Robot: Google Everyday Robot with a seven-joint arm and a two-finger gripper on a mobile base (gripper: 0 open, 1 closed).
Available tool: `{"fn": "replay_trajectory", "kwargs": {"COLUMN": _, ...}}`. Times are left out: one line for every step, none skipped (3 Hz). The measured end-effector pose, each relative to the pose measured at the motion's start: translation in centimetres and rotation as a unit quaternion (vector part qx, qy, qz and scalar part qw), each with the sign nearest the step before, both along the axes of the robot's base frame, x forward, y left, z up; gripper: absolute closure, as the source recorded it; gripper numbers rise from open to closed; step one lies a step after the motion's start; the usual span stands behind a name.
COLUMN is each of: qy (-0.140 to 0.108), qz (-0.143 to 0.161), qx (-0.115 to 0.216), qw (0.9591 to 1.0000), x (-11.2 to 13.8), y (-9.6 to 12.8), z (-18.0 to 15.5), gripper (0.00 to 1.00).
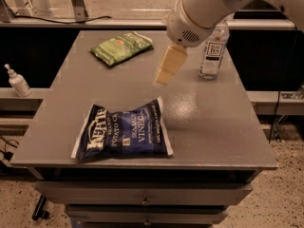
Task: Pick green jalapeno chip bag
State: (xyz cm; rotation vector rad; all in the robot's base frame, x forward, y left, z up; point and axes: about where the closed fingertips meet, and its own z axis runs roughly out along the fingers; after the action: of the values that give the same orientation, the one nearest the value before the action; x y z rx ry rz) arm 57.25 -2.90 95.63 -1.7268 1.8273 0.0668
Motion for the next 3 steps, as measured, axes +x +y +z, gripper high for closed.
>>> {"fn": "replay_trajectory", "kwargs": {"qy": -0.019, "qz": -0.013, "qx": 0.02, "qw": 0.9995, "x": 1.6, "y": 0.4, "z": -0.5, "gripper": 0.0}}
{"fn": "replay_trajectory", "kwargs": {"qy": -0.05, "qz": -0.041, "qx": 0.067, "qw": 0.9957, "x": 6.6, "y": 1.7, "z": -1.6, "gripper": 0.0}}
{"fn": "replay_trajectory", "kwargs": {"qy": -0.06, "qz": -0.071, "qx": 0.102, "qw": 0.9904, "x": 13.4, "y": 4.2, "z": -3.1, "gripper": 0.0}}
